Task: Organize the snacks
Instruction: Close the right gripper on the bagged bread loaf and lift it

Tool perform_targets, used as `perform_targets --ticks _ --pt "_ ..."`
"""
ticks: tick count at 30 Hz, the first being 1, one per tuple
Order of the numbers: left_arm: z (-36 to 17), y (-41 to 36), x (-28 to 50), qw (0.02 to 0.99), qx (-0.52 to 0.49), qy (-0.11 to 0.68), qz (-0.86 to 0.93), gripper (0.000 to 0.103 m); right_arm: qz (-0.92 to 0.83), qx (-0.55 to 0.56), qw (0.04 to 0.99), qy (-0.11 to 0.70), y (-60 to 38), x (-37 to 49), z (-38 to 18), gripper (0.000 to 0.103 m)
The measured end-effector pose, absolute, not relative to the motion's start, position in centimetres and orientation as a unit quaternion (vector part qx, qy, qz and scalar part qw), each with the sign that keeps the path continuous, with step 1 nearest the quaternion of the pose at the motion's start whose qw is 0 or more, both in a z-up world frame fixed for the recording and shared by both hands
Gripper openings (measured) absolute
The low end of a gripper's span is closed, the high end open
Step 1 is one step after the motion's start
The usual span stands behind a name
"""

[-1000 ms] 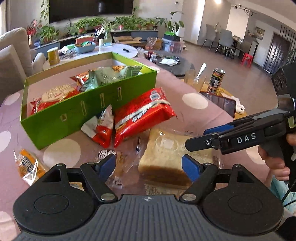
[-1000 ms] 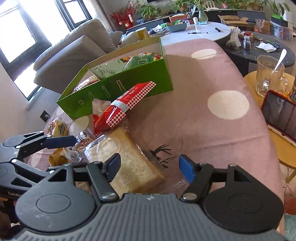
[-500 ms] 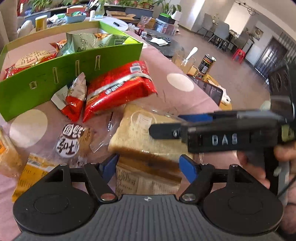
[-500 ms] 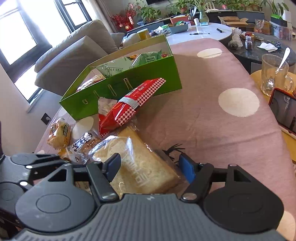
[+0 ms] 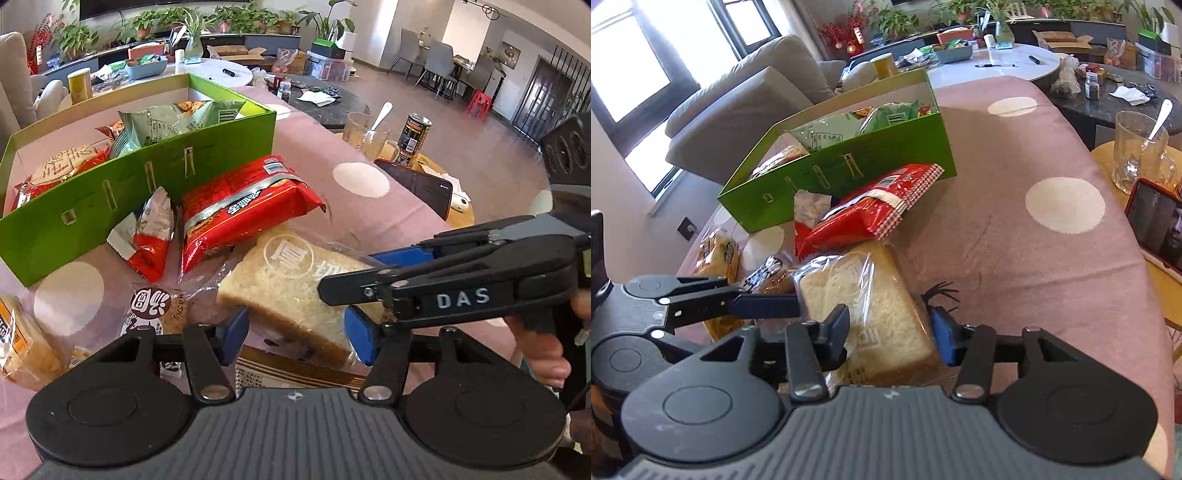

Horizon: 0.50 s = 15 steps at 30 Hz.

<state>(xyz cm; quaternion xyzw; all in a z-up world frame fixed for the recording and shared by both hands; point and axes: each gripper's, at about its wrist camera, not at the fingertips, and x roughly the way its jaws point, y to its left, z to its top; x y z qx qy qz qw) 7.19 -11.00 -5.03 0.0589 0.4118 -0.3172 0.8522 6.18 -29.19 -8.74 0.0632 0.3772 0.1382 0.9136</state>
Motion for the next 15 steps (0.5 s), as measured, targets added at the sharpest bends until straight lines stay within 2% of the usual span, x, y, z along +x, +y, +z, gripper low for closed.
perform_targets --ticks 4,8,15 --pt "-5.4 -10.5 7.9 0.847 0.029 0.428 -0.314 0.056 0.148 0.072 0.912 0.377 -29.4 7.4 -9.2 0.057" --pt "-5.0 -10.3 7.5 0.845 0.019 0.429 -0.319 0.056 0.149 0.066 0.912 0.376 -28.8 7.5 -9.0 0.056" --pt "-0.8 -10.0 4.1 0.870 0.045 0.343 -0.350 0.057 0.148 0.067 0.928 0.336 -28.0 4.9 -6.5 0.054"
